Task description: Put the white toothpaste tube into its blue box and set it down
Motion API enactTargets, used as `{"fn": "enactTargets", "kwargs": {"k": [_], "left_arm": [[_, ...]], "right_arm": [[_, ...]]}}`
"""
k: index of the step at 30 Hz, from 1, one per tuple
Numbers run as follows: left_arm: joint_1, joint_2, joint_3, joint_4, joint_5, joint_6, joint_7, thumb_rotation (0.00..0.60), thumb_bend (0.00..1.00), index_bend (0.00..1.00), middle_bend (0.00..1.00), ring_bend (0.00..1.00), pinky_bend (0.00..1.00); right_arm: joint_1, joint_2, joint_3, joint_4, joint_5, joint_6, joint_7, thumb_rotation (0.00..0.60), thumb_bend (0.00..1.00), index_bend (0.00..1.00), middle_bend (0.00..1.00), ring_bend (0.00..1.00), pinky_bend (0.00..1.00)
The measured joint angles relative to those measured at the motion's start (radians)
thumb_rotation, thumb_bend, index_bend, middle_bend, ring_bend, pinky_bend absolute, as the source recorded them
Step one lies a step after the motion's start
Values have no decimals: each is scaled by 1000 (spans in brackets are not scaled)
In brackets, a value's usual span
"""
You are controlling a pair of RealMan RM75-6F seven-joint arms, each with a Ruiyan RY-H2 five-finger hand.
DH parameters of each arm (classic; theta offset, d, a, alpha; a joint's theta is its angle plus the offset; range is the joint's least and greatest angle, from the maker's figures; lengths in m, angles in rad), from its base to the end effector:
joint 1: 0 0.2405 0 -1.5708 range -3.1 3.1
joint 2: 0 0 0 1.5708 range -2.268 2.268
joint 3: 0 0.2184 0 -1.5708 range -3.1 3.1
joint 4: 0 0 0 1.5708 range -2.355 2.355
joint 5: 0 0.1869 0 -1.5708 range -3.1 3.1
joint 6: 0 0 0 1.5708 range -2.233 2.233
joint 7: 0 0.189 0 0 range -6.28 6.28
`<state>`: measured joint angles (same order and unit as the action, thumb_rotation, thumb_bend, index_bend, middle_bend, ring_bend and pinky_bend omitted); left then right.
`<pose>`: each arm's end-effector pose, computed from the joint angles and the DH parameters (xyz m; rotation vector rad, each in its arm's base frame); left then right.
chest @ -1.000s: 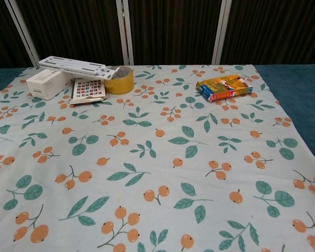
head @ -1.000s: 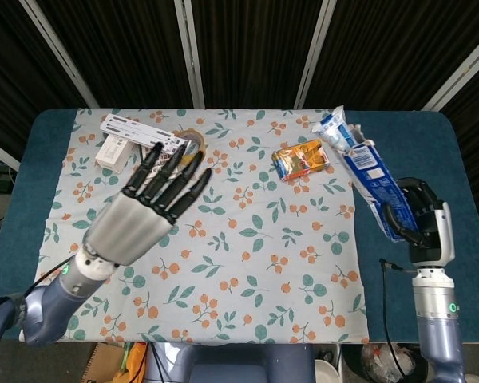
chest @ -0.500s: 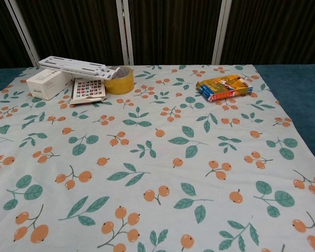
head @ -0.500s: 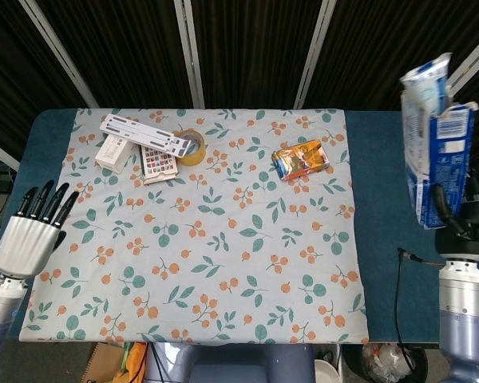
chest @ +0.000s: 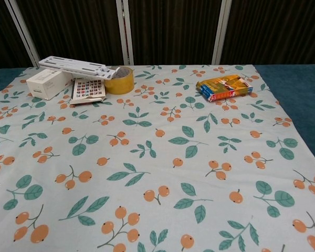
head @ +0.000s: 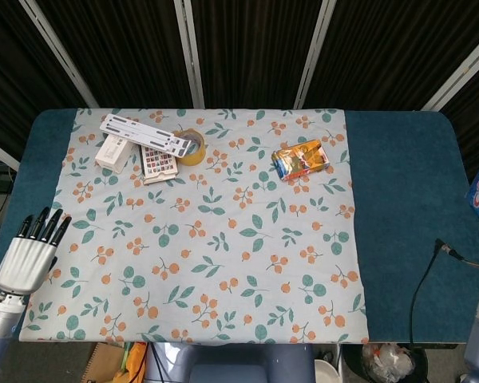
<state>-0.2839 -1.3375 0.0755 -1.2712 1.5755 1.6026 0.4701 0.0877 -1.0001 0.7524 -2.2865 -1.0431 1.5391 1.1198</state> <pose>-0.2454 0.2542 0.1213 -1.6432 -0.2331 -0.6556 -0.1360 -0.2742 0.2950 0.0527 -1.5398 2.5661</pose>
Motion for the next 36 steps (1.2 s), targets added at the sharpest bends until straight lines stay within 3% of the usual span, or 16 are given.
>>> {"fn": "enactTargets", "kwargs": {"k": [7,9,12,23,30,36], "left_arm": [[8,0,-15,-3,4,-12,0,600,0,163,111,109,233],[11,0,-20,-6,2,-14,-4,600,0,163,111,109,233],[14,0,-28,-10,0,-16,-9,600,0,163,111,109,233],[22,1,-42,-22,8,-35,-13,600,0,164,112,109,233],[25,5,-50,-30,9,-47,-23,600,0,164,112,109,233],[27,7,-54,-36,14,-58,-30,600,0,166,111,109,233]], "right_arm": [[5,6,-26,28,-26,-56,-7,600,328,242,385,274,355],[5,5,-29,27,-27,-59,-5,600,331,270,413,341,410],[4,5,-32,26,-31,-62,-8,600,366,391,523,490,555],[18,15,-74,49,-13,-118,-101,600,400,407,535,502,567],[58,-29,-182,107,-50,-175,-243,600,400,407,535,502,567],[95,-143,-339,184,-137,-211,-400,600,400,407,536,502,567]]}}
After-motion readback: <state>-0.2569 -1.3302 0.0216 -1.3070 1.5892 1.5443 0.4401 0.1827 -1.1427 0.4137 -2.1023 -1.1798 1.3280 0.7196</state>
